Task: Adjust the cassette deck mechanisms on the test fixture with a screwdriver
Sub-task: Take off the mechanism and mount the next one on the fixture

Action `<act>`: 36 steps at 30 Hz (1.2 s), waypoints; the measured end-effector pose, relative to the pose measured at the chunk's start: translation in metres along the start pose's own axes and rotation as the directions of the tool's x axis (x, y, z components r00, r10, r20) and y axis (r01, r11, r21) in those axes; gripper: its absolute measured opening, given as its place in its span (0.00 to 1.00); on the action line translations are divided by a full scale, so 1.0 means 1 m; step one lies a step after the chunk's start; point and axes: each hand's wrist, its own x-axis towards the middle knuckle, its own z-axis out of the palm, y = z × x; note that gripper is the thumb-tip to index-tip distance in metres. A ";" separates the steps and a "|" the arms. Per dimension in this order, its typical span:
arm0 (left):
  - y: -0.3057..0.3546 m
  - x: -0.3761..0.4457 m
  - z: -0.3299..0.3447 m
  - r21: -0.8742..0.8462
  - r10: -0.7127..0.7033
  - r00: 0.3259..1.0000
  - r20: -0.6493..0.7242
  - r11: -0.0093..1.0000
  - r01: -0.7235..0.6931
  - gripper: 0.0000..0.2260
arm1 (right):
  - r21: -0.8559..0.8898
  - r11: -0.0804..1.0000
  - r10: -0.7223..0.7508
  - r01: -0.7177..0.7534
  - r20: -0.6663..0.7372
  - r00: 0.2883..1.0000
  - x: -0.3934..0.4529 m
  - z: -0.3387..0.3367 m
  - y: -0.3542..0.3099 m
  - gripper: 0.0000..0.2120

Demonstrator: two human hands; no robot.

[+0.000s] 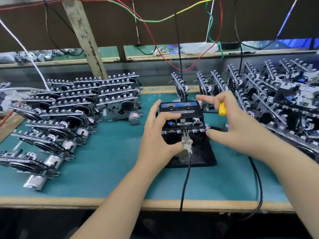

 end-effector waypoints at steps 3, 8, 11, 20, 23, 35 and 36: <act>-0.004 0.000 0.000 -0.017 0.034 0.999 -0.025 0.999 -0.035 0.29 | 0.083 0.997 0.013 -0.004 -0.104 0.994 -0.014 0.019 0.005 0.23; -0.017 0.002 0.001 -0.043 0.041 0.999 0.010 0.998 -0.040 0.29 | 0.149 0.989 0.024 -0.002 -0.145 0.989 -0.013 0.042 0.018 0.16; -0.014 0.013 -0.020 0.022 -0.040 0.971 0.234 0.999 0.036 0.39 | 0.196 0.980 0.006 0.034 -0.199 0.980 0.003 0.044 0.024 0.19; -0.006 0.002 0.003 -0.047 -0.022 0.999 -0.042 0.999 0.020 0.30 | 0.235 0.971 0.016 0.050 -0.269 0.963 -0.020 0.064 0.022 0.28; -0.003 0.002 0.002 -0.031 -0.045 0.998 -0.039 0.999 0.043 0.29 | 0.230 0.970 -0.005 0.073 -0.283 0.959 -0.022 0.065 0.024 0.31; 0.018 -0.025 -0.012 0.288 0.061 0.998 0.036 0.955 -0.068 0.35 | 0.177 0.968 -0.112 0.176 -0.325 0.939 -0.026 0.073 0.025 0.22; 0.018 -0.030 -0.013 0.300 0.093 0.996 0.009 0.950 -0.091 0.37 | 0.188 0.965 -0.110 0.180 -0.332 0.937 -0.026 0.073 0.024 0.22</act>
